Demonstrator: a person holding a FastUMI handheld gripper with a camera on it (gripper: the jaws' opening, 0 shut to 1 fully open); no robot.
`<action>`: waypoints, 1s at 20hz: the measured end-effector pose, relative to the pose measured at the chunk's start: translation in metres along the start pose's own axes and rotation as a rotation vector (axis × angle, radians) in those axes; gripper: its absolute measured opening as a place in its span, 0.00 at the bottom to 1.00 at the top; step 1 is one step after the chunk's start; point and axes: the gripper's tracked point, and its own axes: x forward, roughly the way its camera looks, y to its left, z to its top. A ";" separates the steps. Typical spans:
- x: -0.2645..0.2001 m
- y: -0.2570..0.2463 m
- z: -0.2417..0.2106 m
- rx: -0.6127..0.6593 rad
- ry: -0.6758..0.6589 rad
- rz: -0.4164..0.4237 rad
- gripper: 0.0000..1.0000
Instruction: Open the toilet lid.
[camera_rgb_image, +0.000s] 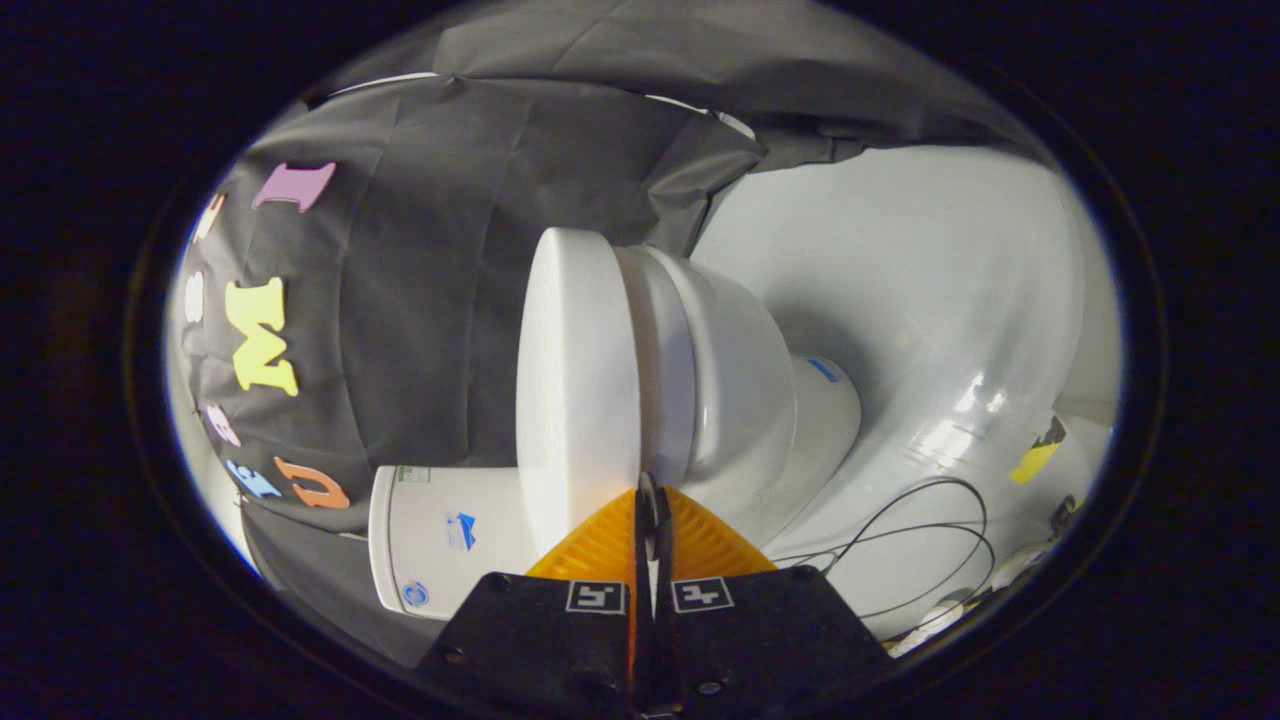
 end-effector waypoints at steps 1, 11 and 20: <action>-0.001 0.003 0.000 -0.009 -0.004 0.003 0.04; -0.013 0.033 -0.002 -0.123 -0.033 0.032 0.04; -0.026 0.067 -0.012 -0.190 -0.056 0.071 0.04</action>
